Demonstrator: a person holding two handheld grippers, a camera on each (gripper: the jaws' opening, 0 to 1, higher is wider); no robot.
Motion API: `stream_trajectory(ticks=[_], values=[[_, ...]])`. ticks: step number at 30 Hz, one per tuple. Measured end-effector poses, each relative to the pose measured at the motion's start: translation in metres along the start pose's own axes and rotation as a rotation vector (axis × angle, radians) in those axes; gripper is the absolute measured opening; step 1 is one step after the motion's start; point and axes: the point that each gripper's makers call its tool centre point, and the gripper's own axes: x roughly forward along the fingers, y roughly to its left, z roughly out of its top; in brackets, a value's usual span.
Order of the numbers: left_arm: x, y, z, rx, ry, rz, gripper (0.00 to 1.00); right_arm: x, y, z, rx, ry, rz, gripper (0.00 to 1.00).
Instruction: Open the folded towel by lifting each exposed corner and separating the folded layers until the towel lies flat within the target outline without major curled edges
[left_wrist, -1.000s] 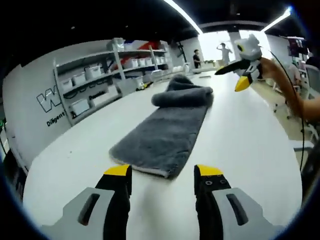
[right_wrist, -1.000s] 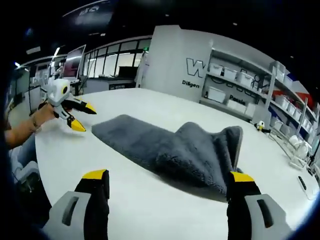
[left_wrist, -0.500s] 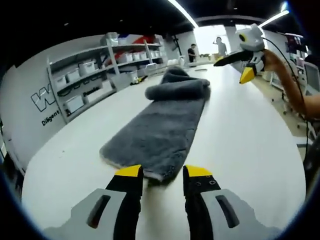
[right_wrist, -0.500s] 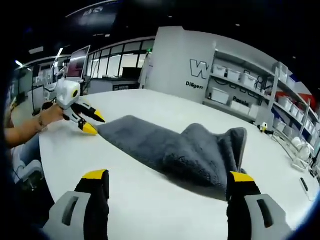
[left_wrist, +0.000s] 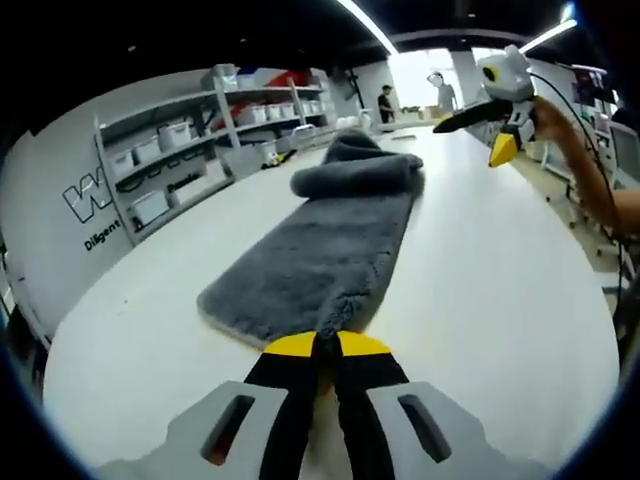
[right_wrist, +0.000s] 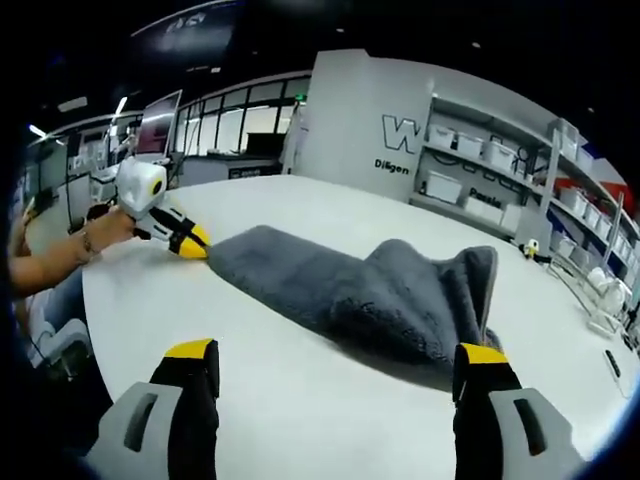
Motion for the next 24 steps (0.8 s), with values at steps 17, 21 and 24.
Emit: stream_trajectory(ticks=[17, 21, 24], values=[[-0.026, 0.012, -0.023, -0.063, 0.032, 0.025, 0.04, -0.006, -0.005, -0.004, -0.007, 0.020, -0.014, 0.99], [-0.043, 0.027, -0.033, -0.070, 0.043, 0.067, 0.04, -0.007, -0.005, -0.004, -0.005, 0.021, -0.012, 0.99], [-0.054, 0.038, -0.043, -0.101, 0.044, 0.083, 0.04, -0.007, 0.000, -0.006, -0.010, 0.028, -0.001, 0.99]])
